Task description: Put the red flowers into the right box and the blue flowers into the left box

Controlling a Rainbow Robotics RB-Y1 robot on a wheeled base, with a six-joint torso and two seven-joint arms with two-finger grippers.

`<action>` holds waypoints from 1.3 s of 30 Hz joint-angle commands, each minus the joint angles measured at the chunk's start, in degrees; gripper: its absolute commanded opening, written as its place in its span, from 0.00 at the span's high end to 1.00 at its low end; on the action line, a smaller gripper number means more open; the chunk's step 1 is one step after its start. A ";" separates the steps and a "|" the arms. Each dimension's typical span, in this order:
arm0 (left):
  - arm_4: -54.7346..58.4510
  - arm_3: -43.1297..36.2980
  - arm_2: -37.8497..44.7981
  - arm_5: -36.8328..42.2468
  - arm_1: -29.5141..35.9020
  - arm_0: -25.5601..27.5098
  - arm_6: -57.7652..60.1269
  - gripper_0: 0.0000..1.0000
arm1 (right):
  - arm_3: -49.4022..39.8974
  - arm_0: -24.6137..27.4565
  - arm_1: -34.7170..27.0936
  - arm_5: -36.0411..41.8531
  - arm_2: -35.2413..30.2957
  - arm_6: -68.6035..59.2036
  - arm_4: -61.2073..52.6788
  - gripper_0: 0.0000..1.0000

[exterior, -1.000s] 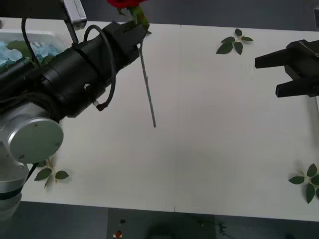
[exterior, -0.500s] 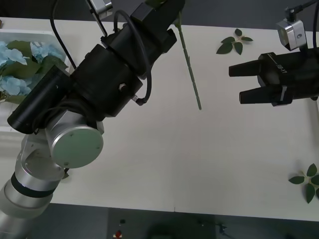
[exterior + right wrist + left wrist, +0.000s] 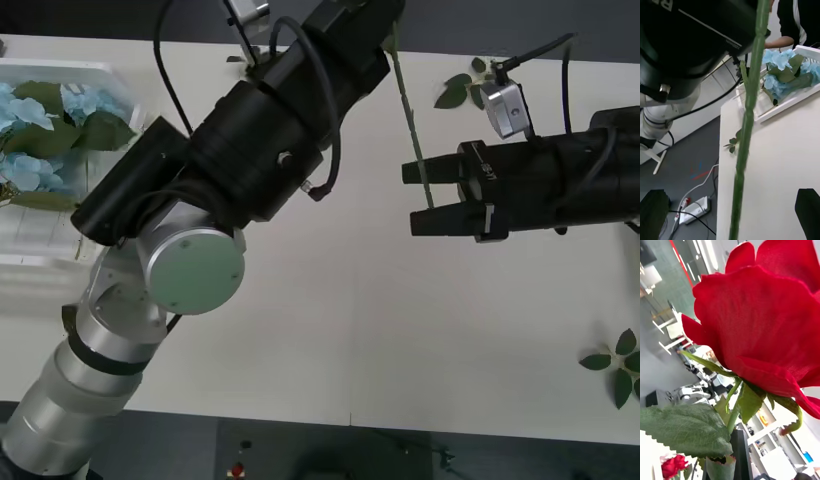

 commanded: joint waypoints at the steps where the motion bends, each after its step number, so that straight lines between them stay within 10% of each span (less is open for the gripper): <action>1: -0.23 1.79 -1.81 -0.67 -1.38 -3.34 -0.88 1.00 | -2.28 -1.04 0.52 -2.78 1.05 -2.74 -0.97 0.00; 15: -0.49 3.37 -3.21 -0.49 -1.38 -3.78 -1.32 1.00 | -2.28 -0.95 3.77 -9.98 4.39 -4.41 -0.88 0.06; 19: -0.49 3.37 -3.21 -0.41 -1.29 -3.78 -1.40 1.00 | -2.28 -0.95 4.03 -9.98 4.48 -4.50 -0.44 1.00; 36: -0.58 3.37 -3.13 -0.41 -0.67 -3.60 -1.40 0.99 | -2.28 -1.04 3.95 -10.25 4.48 -5.11 -0.62 1.00; 39: -0.84 3.37 -3.13 -0.76 0.56 -3.16 -1.58 0.66 | -2.28 -1.04 3.95 -10.34 4.48 -5.11 -0.80 1.00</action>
